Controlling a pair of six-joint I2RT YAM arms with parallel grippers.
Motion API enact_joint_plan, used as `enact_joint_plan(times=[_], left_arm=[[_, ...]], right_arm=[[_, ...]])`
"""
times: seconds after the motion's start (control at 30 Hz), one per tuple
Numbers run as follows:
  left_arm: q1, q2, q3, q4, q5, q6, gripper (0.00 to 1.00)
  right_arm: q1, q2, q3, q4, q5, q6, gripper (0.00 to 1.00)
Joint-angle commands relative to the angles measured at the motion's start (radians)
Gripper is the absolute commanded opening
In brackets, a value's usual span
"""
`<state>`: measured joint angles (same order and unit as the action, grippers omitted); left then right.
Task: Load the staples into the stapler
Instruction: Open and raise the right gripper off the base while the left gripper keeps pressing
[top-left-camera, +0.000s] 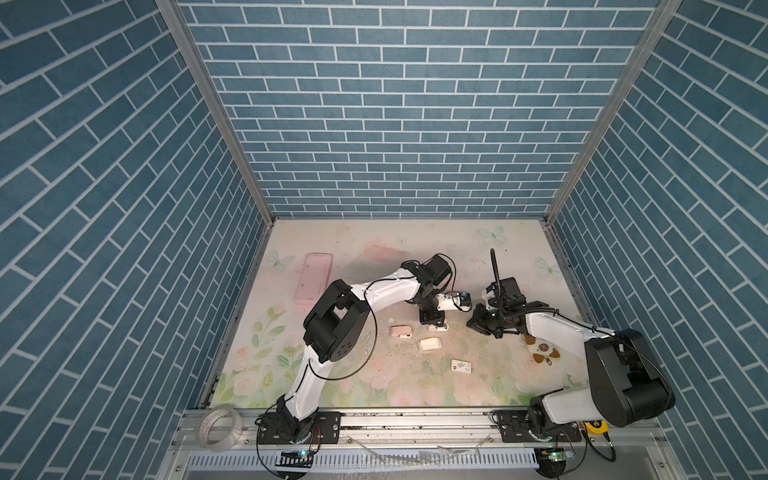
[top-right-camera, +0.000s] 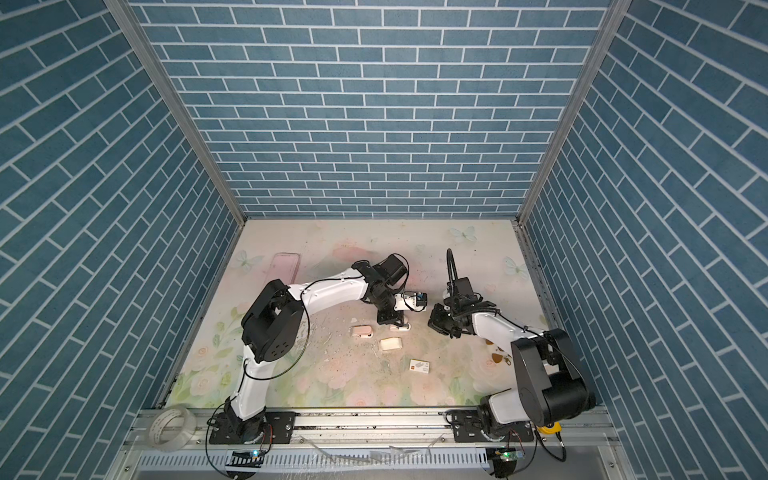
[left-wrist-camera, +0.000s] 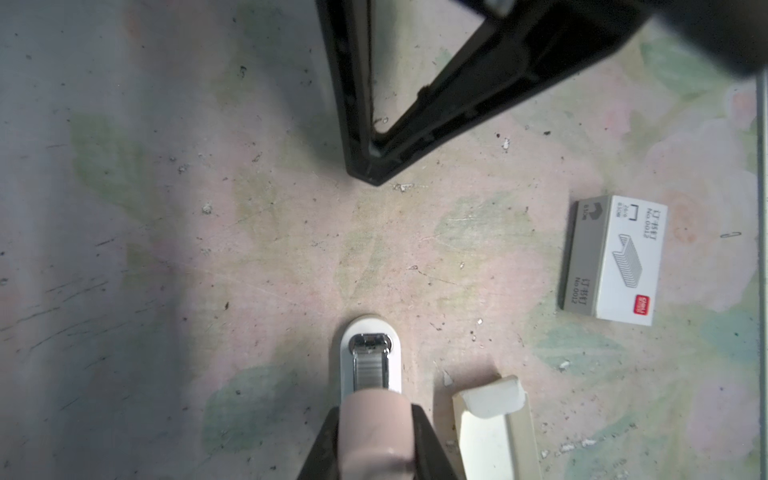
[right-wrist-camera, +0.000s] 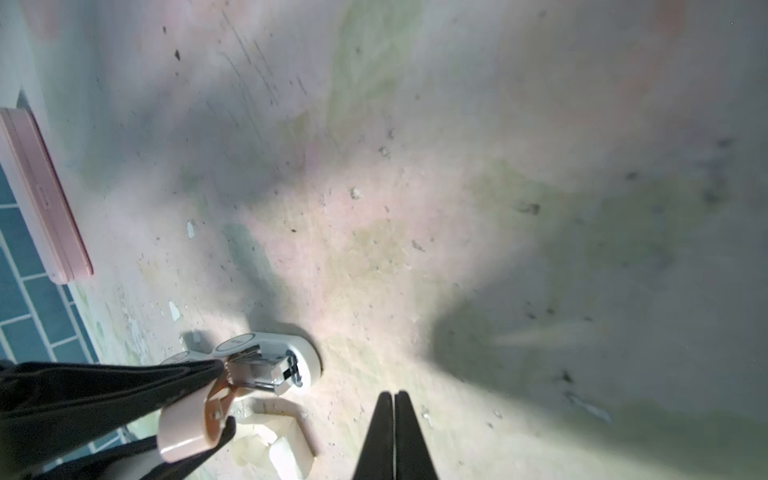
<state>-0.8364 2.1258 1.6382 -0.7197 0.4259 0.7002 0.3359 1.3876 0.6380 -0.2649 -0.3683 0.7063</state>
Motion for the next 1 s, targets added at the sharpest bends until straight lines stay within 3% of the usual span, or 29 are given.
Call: enact_joint_plan(times=[0.0,0.2,0.43,0.97], left_arm=[[-0.036,0.066,0.009,-0.053,0.001,0.022,0.12],[-0.053,0.109,0.047,-0.093,-0.036,0.027,0.10],[-0.067,0.174,0.136,-0.173,-0.067,0.030,0.10],[-0.119,0.294,0.277,-0.350,-0.219,0.032,0.07]], right_arm=[[-0.013,-0.077,-0.016,-0.140,0.109,-0.005,0.05],[-0.021,-0.227,-0.026,-0.276,0.198,-0.002,0.05],[-0.024,-0.374,-0.044,-0.369,0.215,0.001,0.05],[-0.025,-0.491,-0.063,-0.428,0.187,-0.013,0.04]])
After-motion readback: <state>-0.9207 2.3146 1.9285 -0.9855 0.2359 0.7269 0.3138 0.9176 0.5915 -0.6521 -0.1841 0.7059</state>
